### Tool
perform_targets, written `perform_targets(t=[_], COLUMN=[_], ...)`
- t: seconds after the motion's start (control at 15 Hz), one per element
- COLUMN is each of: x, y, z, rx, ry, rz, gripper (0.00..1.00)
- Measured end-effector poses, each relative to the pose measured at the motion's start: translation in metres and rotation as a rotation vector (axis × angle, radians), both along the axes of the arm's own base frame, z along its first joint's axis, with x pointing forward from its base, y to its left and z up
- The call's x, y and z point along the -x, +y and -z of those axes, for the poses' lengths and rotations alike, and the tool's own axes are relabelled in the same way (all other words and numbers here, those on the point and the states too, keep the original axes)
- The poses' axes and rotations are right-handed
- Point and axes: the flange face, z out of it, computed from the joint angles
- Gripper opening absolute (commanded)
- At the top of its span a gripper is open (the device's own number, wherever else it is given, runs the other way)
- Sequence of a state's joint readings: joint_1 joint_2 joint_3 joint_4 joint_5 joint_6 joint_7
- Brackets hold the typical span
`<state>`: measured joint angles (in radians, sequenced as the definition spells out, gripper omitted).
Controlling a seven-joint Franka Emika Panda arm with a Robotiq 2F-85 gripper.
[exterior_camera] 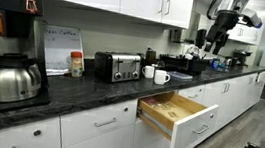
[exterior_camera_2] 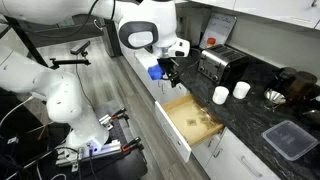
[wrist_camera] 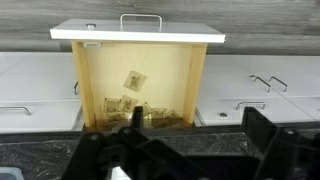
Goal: Close the open drawer below the toaster
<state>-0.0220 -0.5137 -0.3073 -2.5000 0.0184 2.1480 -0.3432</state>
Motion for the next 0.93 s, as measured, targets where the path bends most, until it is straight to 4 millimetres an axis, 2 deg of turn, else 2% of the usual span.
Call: perform_targets(t=[0.73,0.93], x=[0.0,0.01], y=[0.0,-0.011], z=[0.0,0.017], rx=[0.001,-0.006], ry=[0.001,0.017], rz=[0.003,0.034], gripper=[1.0,1.0])
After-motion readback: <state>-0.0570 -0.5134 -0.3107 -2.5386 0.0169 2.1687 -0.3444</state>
